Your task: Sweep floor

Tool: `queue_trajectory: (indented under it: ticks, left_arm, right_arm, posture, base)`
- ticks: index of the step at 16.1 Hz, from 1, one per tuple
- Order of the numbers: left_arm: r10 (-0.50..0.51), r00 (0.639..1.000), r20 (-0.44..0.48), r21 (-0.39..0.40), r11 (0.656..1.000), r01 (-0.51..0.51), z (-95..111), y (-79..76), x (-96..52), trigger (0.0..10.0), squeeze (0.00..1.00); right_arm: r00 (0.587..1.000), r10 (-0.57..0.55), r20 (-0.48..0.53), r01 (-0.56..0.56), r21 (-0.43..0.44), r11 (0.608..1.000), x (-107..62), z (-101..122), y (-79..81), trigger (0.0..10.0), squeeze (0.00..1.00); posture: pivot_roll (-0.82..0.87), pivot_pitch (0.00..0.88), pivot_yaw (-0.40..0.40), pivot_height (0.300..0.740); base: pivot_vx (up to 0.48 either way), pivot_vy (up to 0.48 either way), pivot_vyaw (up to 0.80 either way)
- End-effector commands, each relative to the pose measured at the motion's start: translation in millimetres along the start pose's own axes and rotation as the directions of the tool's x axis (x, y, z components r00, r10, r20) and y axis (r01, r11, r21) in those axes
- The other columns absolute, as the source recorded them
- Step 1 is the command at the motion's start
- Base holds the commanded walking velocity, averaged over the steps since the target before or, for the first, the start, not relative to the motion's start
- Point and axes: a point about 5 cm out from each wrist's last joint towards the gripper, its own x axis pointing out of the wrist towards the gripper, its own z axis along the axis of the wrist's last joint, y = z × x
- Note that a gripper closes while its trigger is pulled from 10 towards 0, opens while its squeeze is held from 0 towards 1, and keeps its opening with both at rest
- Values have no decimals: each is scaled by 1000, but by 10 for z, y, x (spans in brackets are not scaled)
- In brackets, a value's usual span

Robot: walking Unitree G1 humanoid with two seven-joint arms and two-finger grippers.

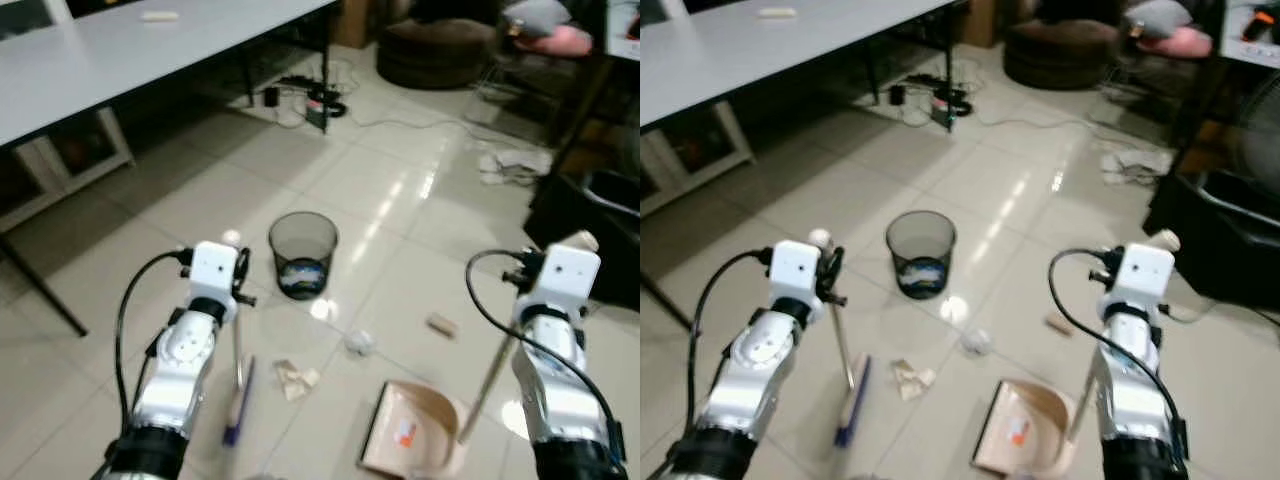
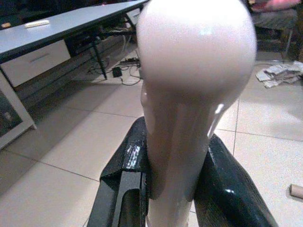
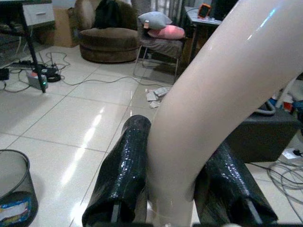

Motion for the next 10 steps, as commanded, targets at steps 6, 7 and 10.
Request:
queue_trajectory:
  ticks: [6,7,10]
  left_arm:
    - [-2,999,44,18,1000,1,111,0,66,10000,0]
    - [-2,999,44,19,1000,1,112,0,68,10000,0]
    - [-4,999,44,21,1000,4,115,1,73,10000,0]
  right_arm:
    - [999,-15,45,15,18,1000,34,90,-25,10000,0]
    - [999,-14,47,14,19,1000,32,91,-24,10000,0]
    - [999,-18,46,17,22,1000,25,85,-28,10000,0]
  posture:
    - [-29,7,51,740]
    - [-29,7,52,740]
    - [-29,7,53,740]
  base:
    - [0,462,-307]
    - [0,465,0]
    - [0,464,0]
